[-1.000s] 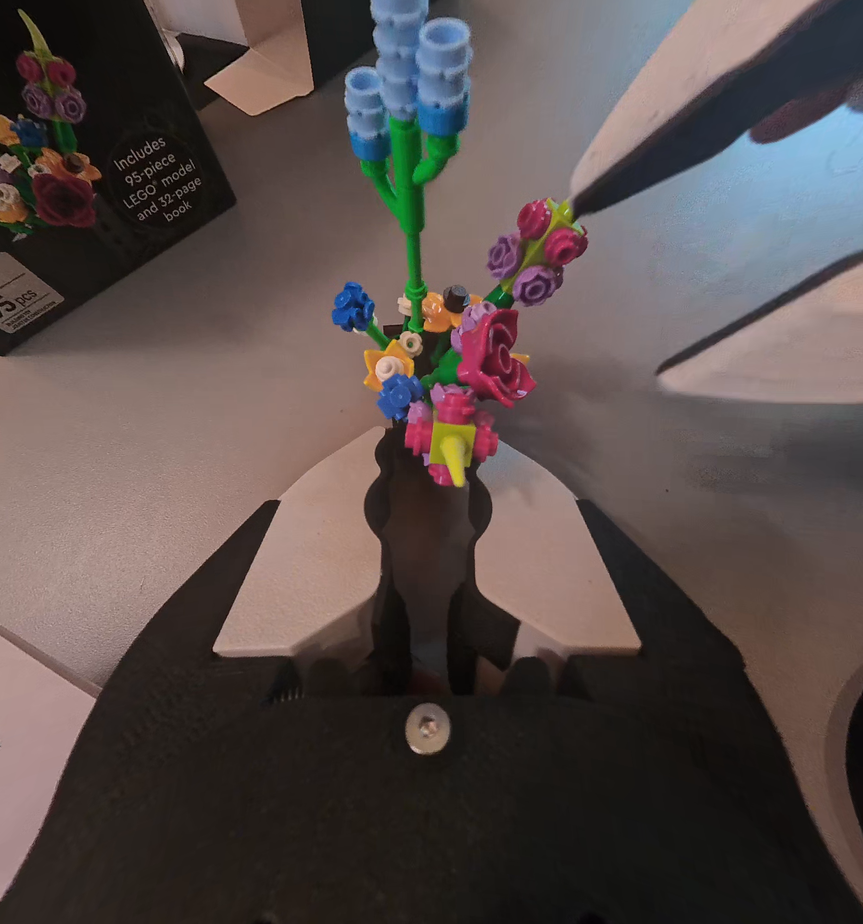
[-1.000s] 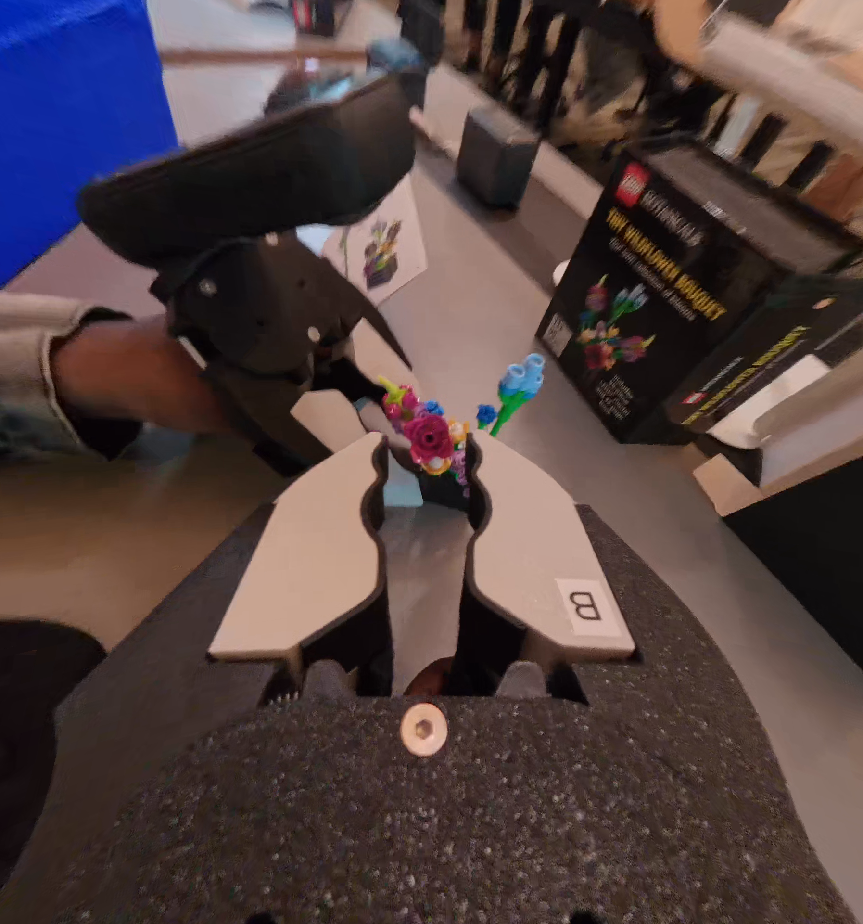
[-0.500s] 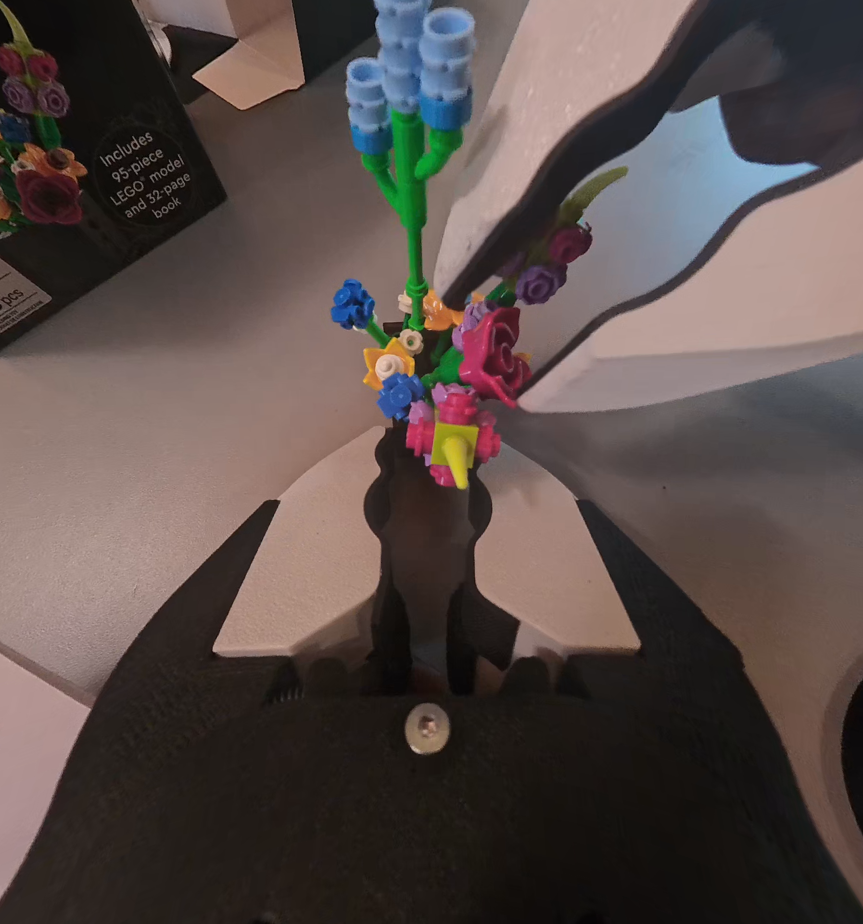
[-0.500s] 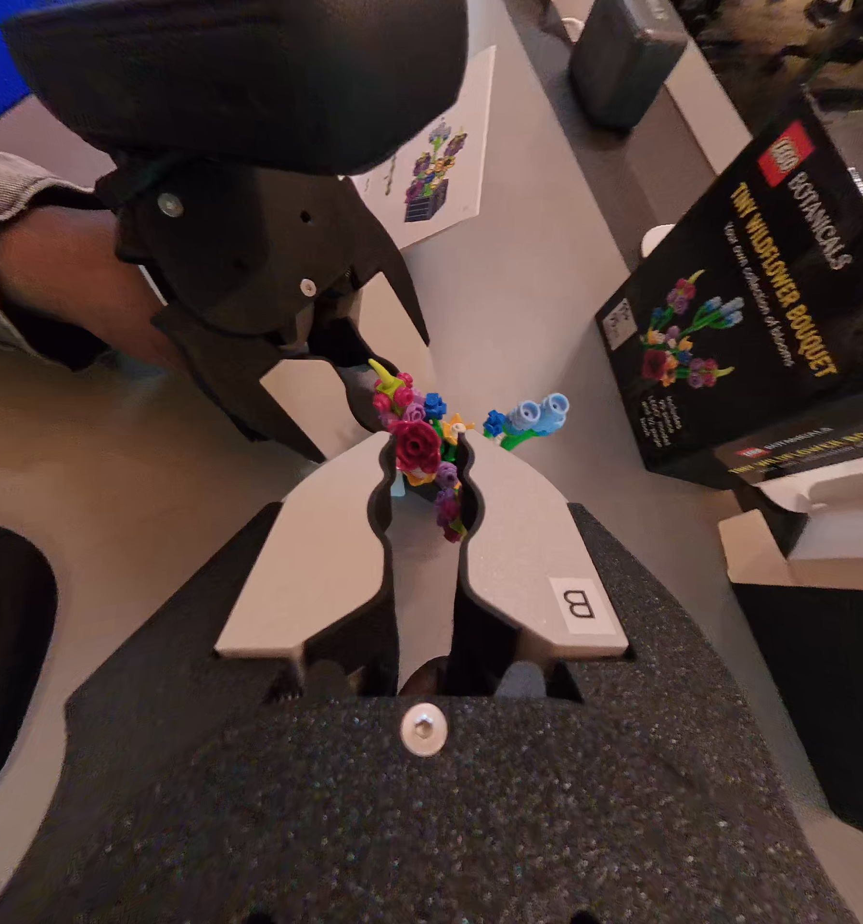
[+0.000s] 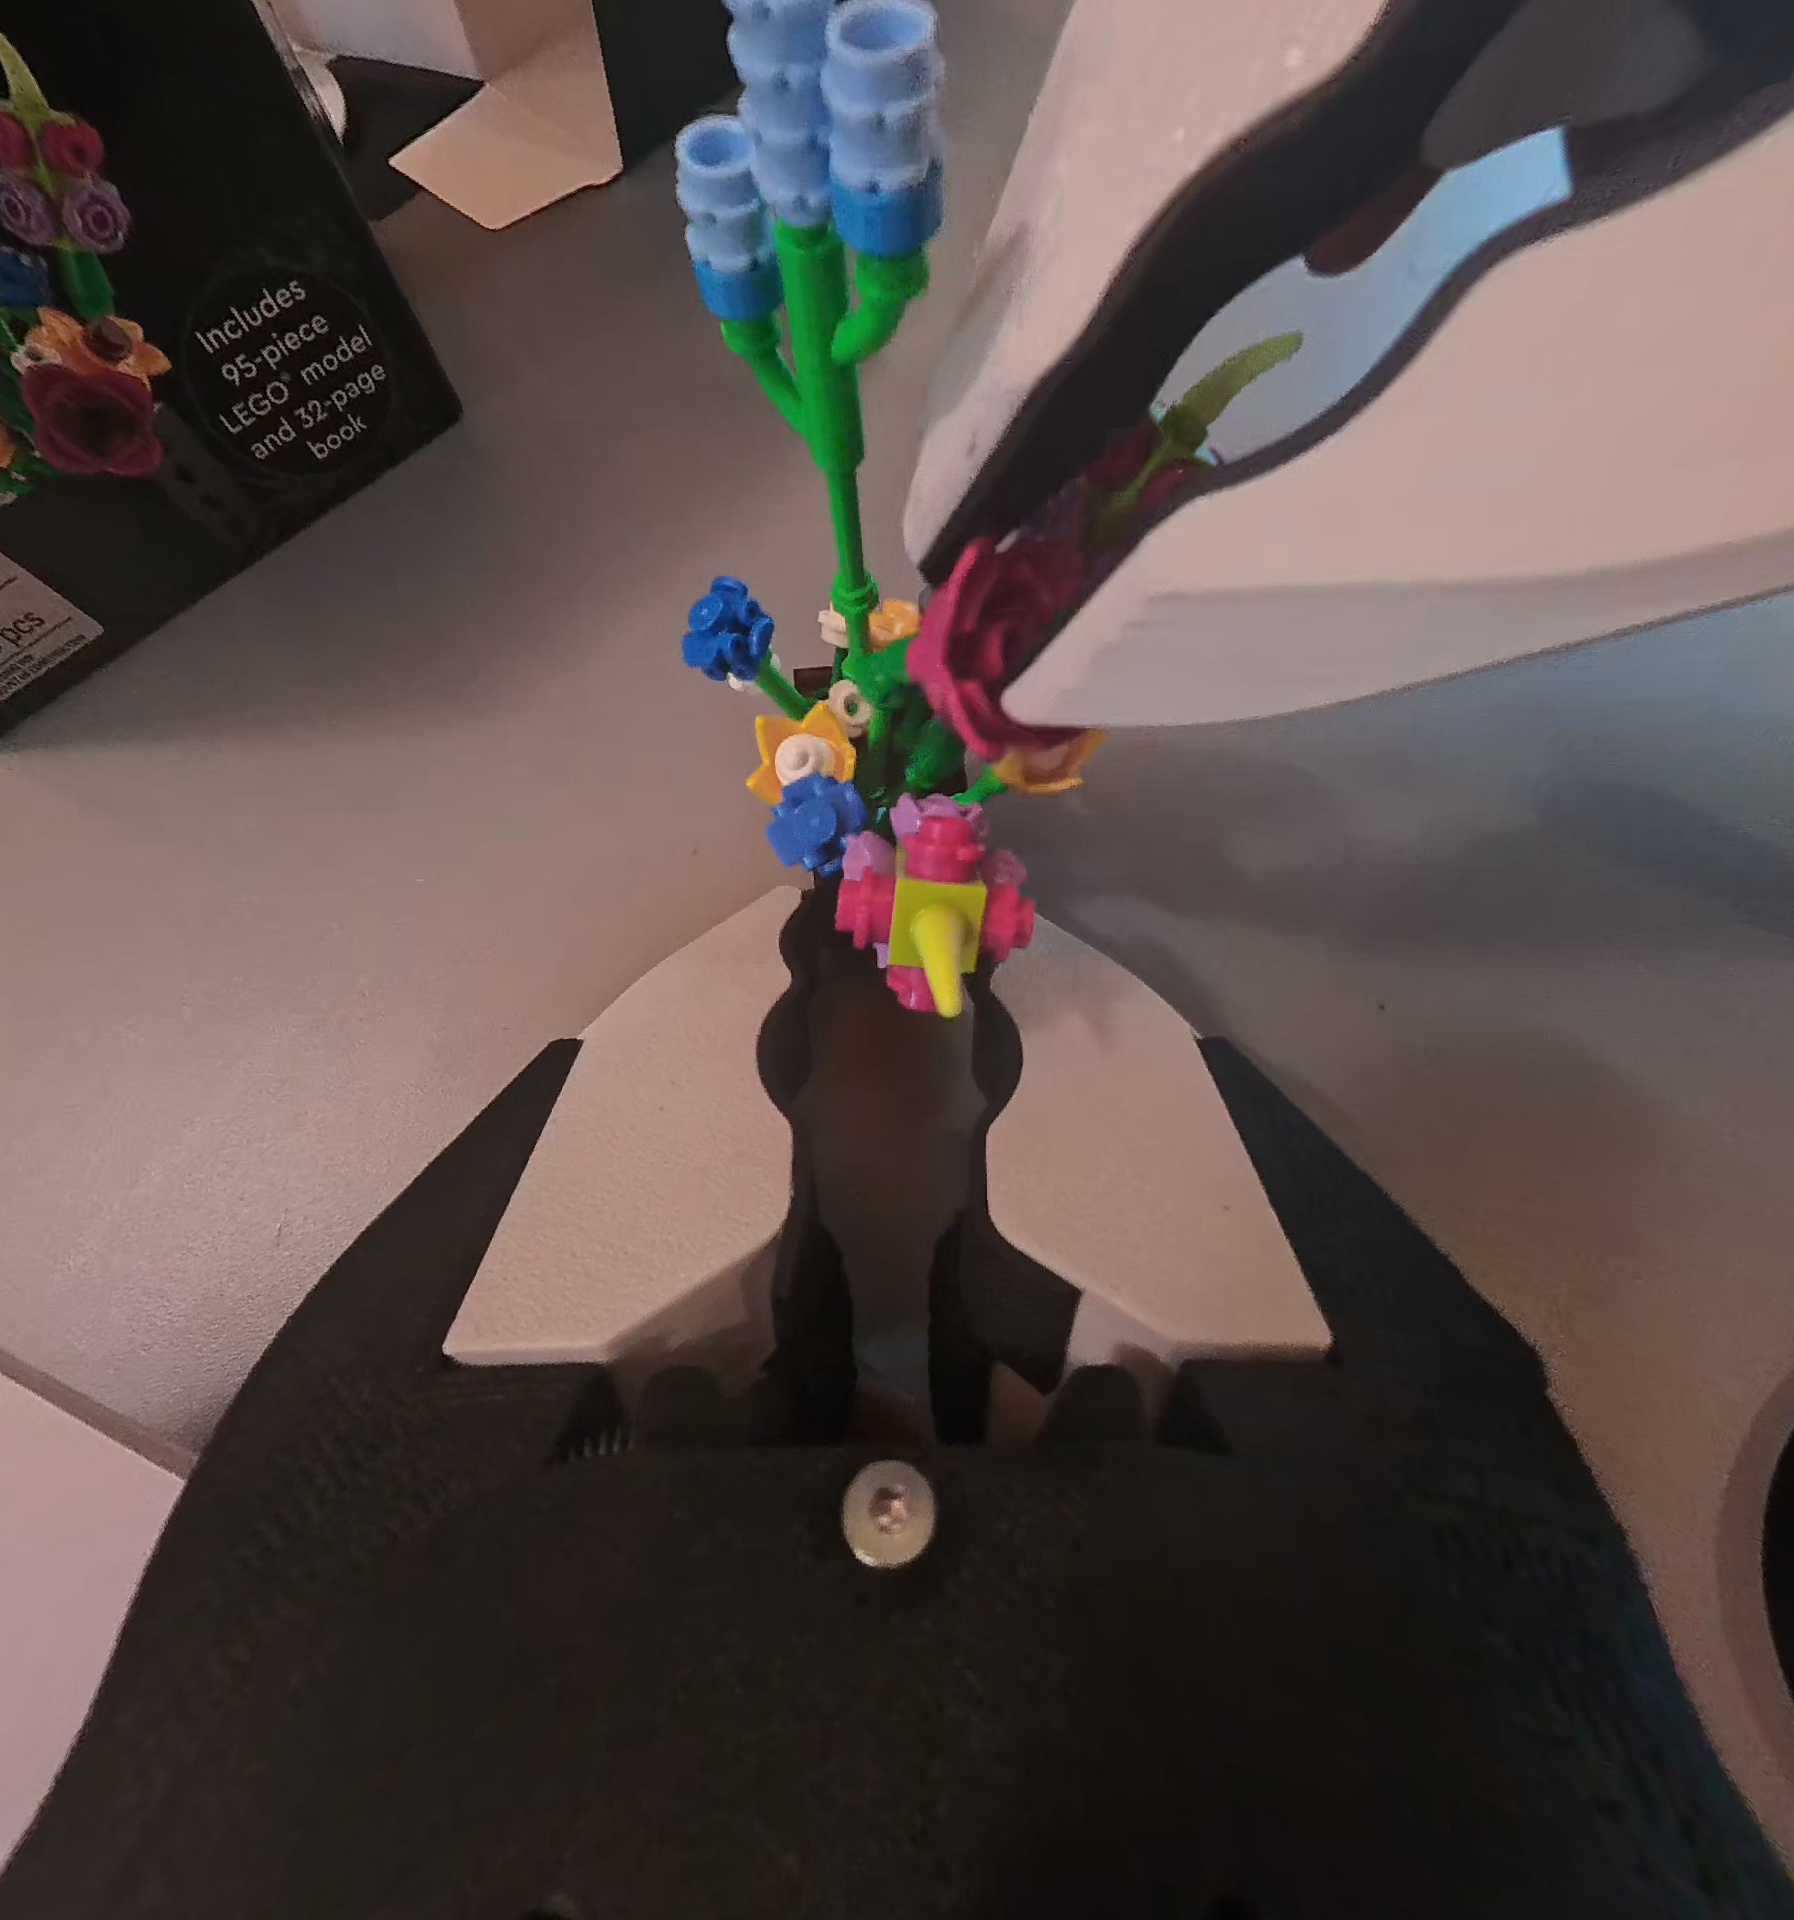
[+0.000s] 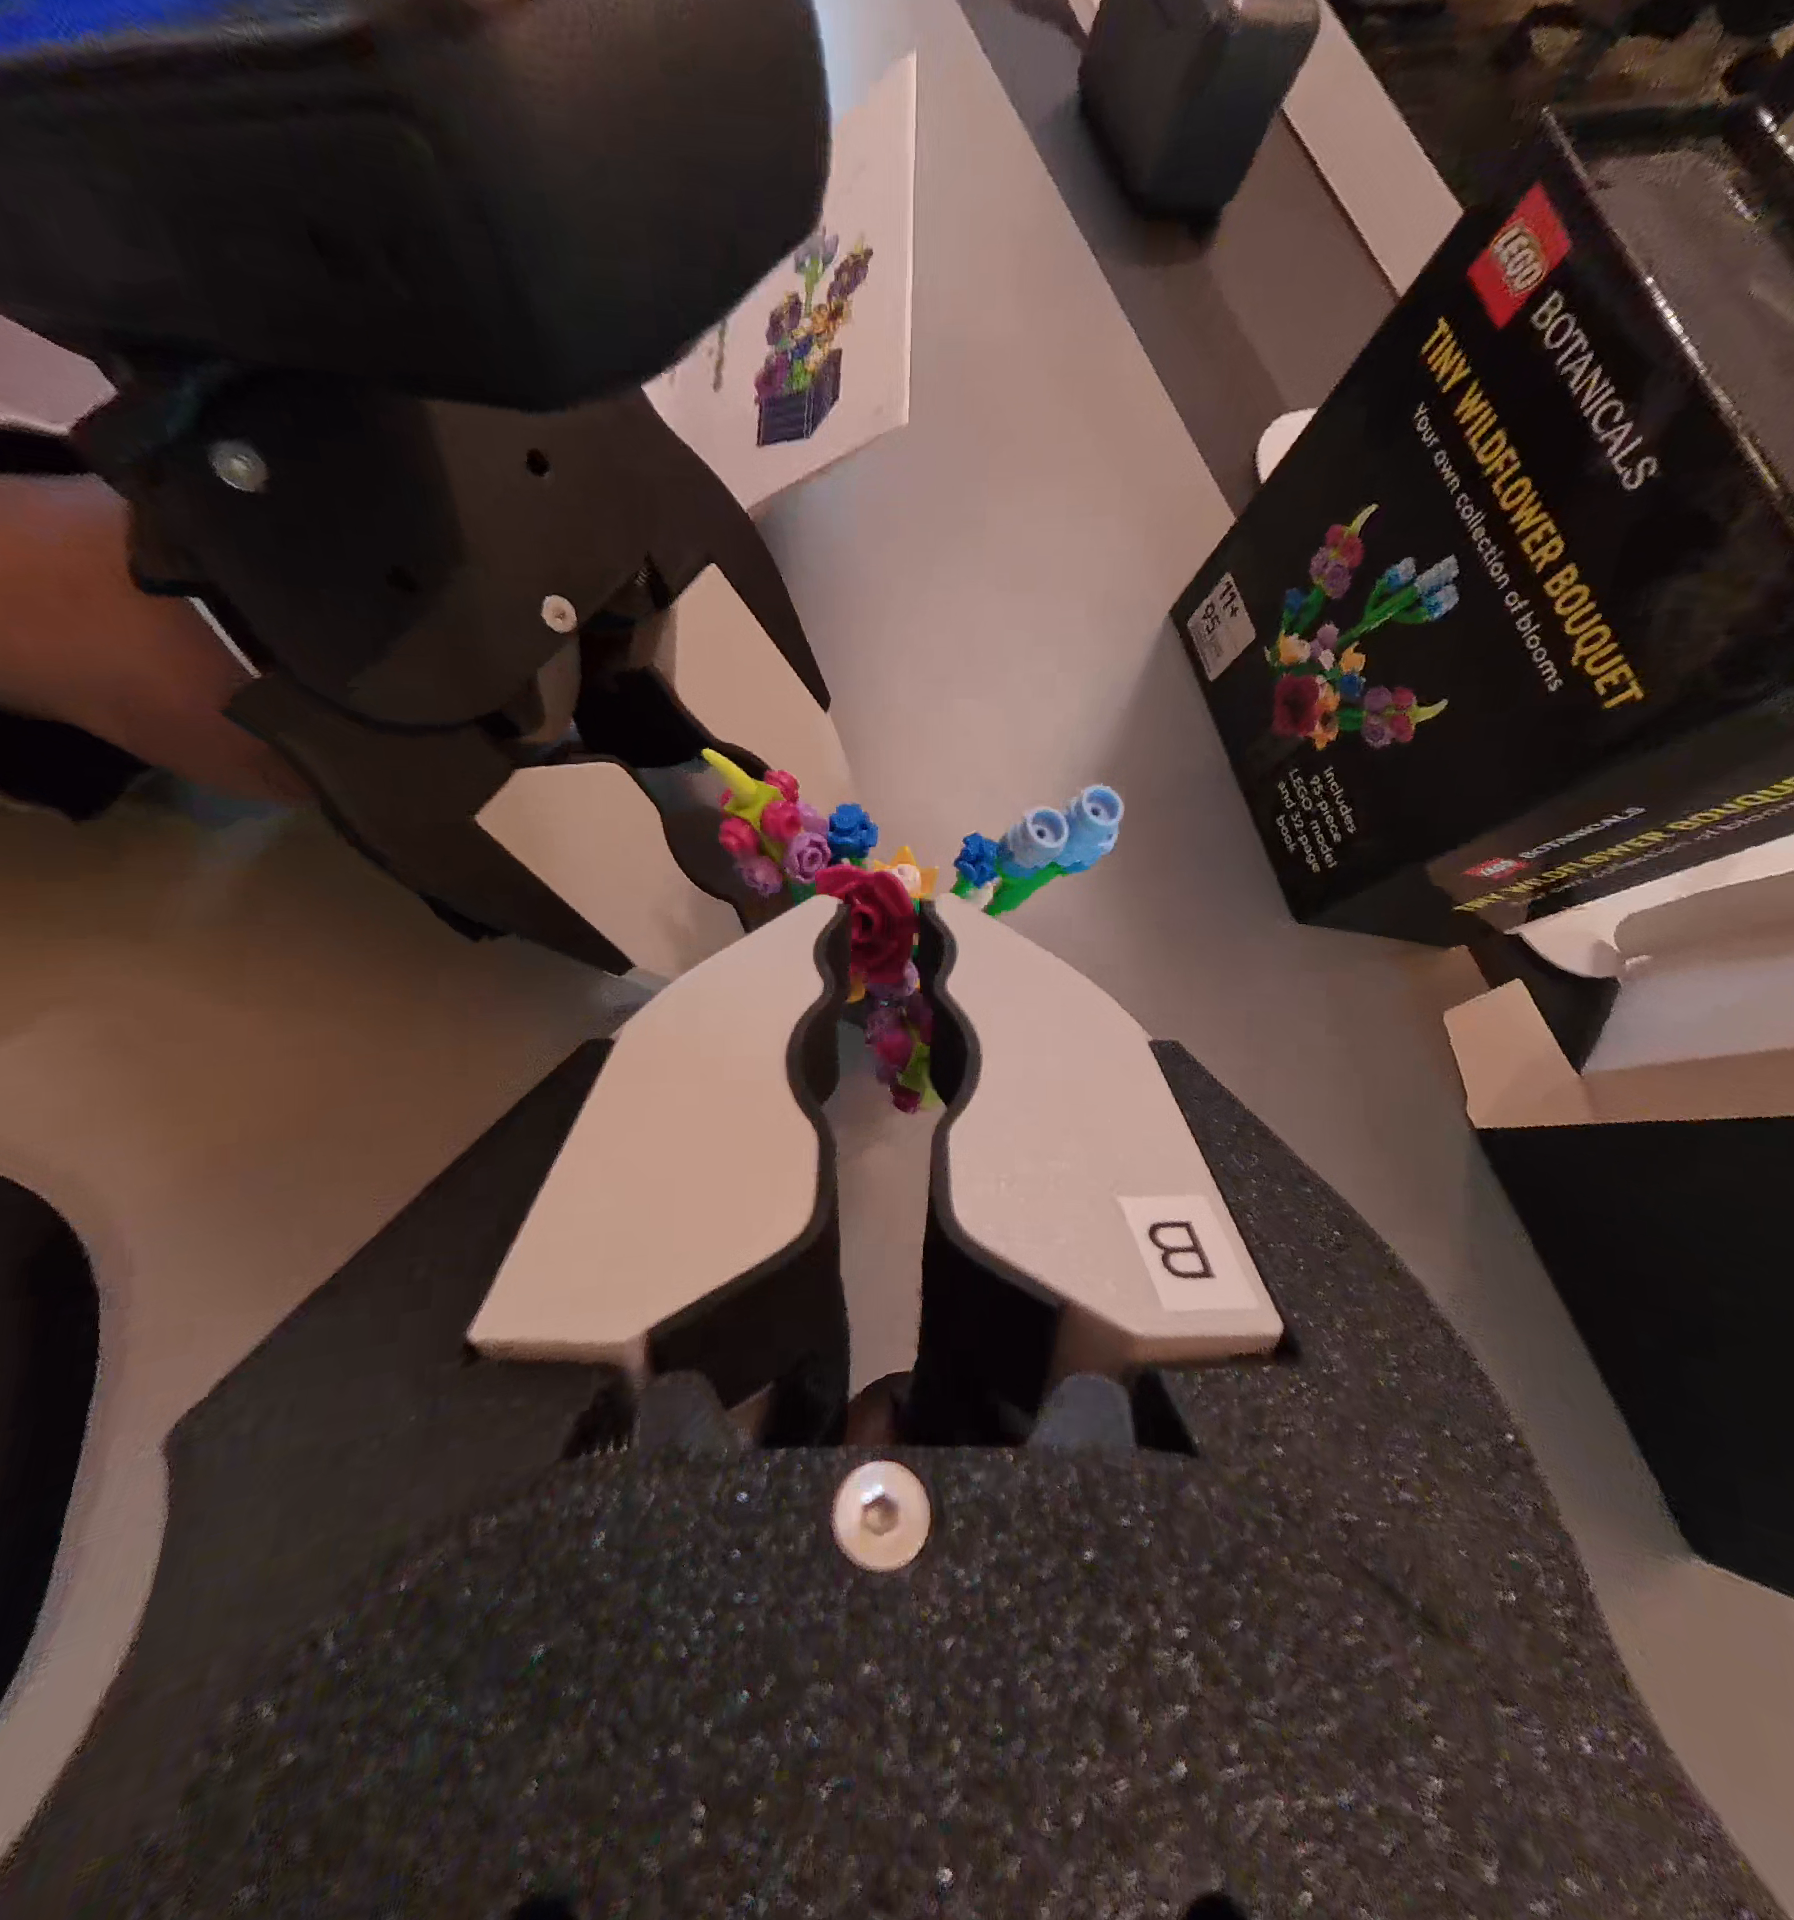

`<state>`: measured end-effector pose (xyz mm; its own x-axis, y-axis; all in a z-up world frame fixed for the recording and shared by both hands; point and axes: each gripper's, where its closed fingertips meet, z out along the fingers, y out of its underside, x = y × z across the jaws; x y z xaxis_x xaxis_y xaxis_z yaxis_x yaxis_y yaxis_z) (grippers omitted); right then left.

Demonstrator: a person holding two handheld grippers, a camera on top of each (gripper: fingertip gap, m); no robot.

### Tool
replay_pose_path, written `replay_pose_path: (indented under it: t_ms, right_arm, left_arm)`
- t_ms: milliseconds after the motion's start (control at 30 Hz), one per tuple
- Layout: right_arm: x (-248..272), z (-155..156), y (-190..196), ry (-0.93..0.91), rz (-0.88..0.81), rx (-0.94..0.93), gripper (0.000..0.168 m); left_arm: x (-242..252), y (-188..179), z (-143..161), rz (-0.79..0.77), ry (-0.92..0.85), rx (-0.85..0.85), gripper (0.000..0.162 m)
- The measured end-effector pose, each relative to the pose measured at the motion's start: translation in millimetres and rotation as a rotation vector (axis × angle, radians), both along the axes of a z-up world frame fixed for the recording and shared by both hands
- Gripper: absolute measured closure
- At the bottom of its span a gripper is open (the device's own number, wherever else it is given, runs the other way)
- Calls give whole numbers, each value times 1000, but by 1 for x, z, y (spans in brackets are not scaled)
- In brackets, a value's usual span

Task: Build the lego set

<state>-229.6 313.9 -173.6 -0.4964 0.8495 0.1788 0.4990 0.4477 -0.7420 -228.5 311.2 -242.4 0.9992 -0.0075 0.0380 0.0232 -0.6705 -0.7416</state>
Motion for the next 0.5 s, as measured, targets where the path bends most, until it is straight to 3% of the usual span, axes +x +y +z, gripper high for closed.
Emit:
replay_pose_path:
  t_ms: [500]
  right_arm:
    - [-2,-12,-3,-143,-11,38,156]
  left_arm:
    - [1,0,-1,-10,-1,-4,135]
